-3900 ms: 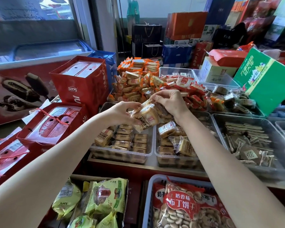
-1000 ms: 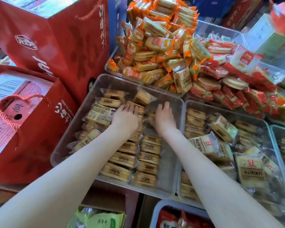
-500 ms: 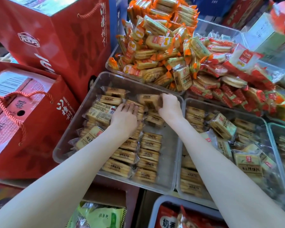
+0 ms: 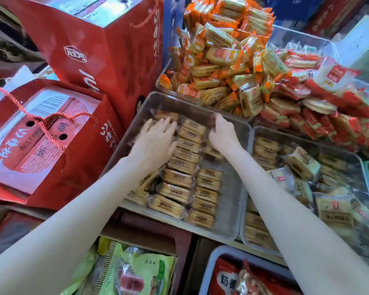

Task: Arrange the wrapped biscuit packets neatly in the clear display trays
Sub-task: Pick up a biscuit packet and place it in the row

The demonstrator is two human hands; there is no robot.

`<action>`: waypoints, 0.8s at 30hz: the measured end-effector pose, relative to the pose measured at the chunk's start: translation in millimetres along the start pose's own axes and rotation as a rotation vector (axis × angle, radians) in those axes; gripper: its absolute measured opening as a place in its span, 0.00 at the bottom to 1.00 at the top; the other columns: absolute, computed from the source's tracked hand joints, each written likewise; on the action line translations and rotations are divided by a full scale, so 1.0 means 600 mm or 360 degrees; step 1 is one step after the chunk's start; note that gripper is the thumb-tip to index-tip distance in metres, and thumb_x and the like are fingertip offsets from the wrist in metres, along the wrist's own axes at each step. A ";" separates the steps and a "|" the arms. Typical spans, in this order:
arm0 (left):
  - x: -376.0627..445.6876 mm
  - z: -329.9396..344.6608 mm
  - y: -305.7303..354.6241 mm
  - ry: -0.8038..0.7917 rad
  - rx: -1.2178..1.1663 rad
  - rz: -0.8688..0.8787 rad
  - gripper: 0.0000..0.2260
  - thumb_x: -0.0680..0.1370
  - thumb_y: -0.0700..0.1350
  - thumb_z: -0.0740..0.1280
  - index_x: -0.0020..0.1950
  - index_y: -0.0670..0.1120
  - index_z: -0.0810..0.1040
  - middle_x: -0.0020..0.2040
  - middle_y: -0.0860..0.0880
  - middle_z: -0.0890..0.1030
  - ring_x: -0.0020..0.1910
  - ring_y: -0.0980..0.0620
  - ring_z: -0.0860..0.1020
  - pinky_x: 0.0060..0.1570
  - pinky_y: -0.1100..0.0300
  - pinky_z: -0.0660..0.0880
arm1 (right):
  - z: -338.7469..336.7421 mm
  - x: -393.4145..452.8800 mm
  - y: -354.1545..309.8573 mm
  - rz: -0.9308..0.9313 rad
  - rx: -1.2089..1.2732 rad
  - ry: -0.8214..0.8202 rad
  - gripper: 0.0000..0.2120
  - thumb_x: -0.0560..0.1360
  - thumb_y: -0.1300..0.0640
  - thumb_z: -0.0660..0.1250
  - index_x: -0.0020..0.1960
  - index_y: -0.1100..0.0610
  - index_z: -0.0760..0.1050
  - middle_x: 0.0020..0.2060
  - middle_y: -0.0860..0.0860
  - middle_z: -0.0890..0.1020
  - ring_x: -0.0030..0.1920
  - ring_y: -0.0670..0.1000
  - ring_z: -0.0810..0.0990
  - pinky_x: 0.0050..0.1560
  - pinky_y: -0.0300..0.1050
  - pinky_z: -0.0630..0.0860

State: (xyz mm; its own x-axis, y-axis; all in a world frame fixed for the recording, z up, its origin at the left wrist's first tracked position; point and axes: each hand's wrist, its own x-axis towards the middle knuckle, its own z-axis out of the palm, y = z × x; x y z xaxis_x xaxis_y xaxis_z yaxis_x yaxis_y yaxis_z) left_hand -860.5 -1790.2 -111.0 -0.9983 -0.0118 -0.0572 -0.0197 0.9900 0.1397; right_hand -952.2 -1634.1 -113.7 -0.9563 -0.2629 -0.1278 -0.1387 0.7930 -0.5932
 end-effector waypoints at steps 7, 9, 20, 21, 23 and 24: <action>-0.122 0.000 -0.045 -0.0045 -0.0307 -0.0342 0.27 0.74 0.53 0.67 0.68 0.40 0.68 0.62 0.41 0.72 0.63 0.41 0.69 0.63 0.51 0.67 | 0.103 -0.021 -0.127 -0.0449 -0.0270 -0.0488 0.17 0.78 0.56 0.64 0.63 0.63 0.70 0.59 0.59 0.76 0.60 0.59 0.74 0.60 0.53 0.72; -0.133 0.001 -0.047 -0.0209 -0.0224 -0.0384 0.30 0.72 0.56 0.70 0.66 0.40 0.68 0.61 0.41 0.70 0.63 0.41 0.68 0.63 0.53 0.67 | 0.114 -0.022 -0.131 -0.0419 -0.0304 -0.0485 0.16 0.76 0.58 0.65 0.61 0.63 0.71 0.59 0.59 0.76 0.59 0.59 0.74 0.56 0.49 0.73; -0.117 -0.017 -0.024 0.0124 -0.0498 -0.0312 0.27 0.72 0.51 0.72 0.67 0.43 0.69 0.59 0.44 0.74 0.59 0.45 0.72 0.57 0.55 0.68 | -0.078 -0.049 0.011 0.0001 -0.0599 -0.0245 0.20 0.76 0.63 0.62 0.68 0.57 0.68 0.64 0.57 0.72 0.63 0.59 0.71 0.61 0.50 0.67; -0.108 -0.016 -0.015 0.0107 -0.0505 -0.0261 0.28 0.72 0.50 0.71 0.69 0.44 0.68 0.61 0.44 0.73 0.60 0.45 0.71 0.59 0.55 0.67 | -0.076 -0.051 0.022 -0.0059 -0.0783 -0.0277 0.21 0.76 0.64 0.62 0.68 0.56 0.68 0.64 0.57 0.72 0.64 0.59 0.71 0.63 0.52 0.66; -0.089 -0.012 0.004 0.0061 -0.0464 -0.0168 0.30 0.73 0.49 0.71 0.71 0.44 0.65 0.63 0.43 0.71 0.62 0.44 0.69 0.62 0.54 0.65 | -0.062 -0.056 0.030 -0.0167 -0.0925 -0.0303 0.19 0.75 0.66 0.62 0.65 0.56 0.70 0.61 0.56 0.76 0.61 0.60 0.73 0.61 0.51 0.67; -0.079 -0.010 0.013 0.0051 -0.0438 -0.0131 0.30 0.73 0.49 0.70 0.72 0.44 0.65 0.64 0.43 0.71 0.62 0.44 0.68 0.63 0.54 0.65 | -0.052 -0.057 0.029 -0.0212 -0.0989 -0.0295 0.17 0.75 0.67 0.61 0.63 0.57 0.71 0.59 0.57 0.77 0.59 0.60 0.74 0.60 0.50 0.67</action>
State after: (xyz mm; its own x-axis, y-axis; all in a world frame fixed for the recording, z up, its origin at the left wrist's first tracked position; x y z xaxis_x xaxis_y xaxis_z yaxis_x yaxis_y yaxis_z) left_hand -814.0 -1782.5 -101.3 -0.9939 -0.0993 -0.0486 -0.1105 0.9101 0.3995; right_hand -929.8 -1594.2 -94.9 -0.8684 -0.4267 -0.2525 -0.4283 0.9022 -0.0515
